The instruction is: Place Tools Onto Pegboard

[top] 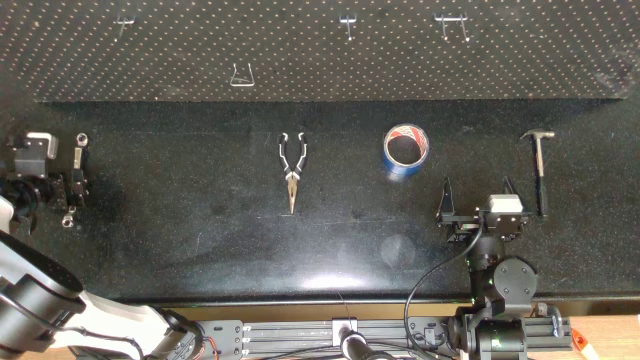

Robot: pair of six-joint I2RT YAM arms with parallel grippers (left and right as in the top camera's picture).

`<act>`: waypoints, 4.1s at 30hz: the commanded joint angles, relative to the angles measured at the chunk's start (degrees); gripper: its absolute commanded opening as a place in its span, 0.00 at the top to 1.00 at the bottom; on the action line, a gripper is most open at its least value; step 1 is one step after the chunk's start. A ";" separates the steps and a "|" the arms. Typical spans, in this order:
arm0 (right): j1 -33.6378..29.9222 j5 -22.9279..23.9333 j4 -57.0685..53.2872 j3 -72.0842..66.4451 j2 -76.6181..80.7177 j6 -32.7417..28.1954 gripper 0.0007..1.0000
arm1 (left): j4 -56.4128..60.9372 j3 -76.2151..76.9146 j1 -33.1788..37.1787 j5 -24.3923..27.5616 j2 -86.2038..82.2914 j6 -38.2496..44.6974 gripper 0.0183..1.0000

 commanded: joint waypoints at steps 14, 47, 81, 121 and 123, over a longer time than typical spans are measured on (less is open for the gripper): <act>0.39 -0.33 -0.07 -0.31 -0.52 0.63 0.02 | 0.96 0.74 -2.82 -4.59 3.13 -1.62 0.00; 0.39 -0.35 -0.07 -0.31 -0.52 0.63 0.02 | 1.11 0.74 -2.82 -5.22 3.15 -7.19 0.78; 0.39 -0.33 -0.07 -0.31 -0.52 0.66 0.02 | 0.94 0.74 -2.82 -5.20 3.15 -11.06 0.89; 0.39 -0.33 -0.07 -0.31 -0.52 0.66 0.02 | -0.39 0.74 -3.26 -5.57 -1.46 -11.04 0.99; 0.39 -0.33 -0.07 -0.31 -0.52 0.66 0.02 | -1.95 0.74 -3.37 -5.11 -5.31 -11.28 0.99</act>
